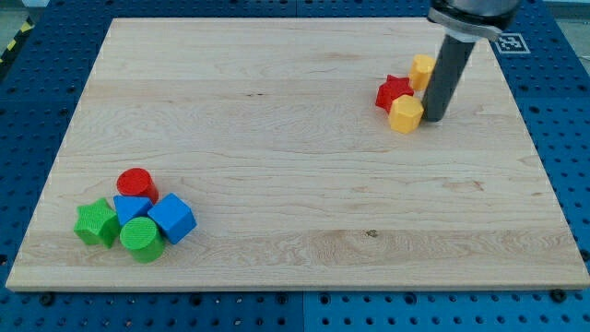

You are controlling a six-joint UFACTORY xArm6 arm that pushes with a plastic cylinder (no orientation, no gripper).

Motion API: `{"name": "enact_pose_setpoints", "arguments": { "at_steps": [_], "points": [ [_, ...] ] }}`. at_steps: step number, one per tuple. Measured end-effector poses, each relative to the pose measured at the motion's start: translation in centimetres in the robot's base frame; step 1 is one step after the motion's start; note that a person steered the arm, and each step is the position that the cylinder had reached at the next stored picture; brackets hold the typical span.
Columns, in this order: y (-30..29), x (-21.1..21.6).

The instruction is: Push the yellow hexagon towards center left

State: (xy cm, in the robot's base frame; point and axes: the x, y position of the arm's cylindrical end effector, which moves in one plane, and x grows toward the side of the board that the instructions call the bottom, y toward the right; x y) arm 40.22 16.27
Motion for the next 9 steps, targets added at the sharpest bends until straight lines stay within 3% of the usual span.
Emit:
{"name": "enact_pose_setpoints", "arguments": {
  "at_steps": [3, 9],
  "points": [
    [-5.9, 5.5],
    [-4.8, 1.2]
  ]
}}
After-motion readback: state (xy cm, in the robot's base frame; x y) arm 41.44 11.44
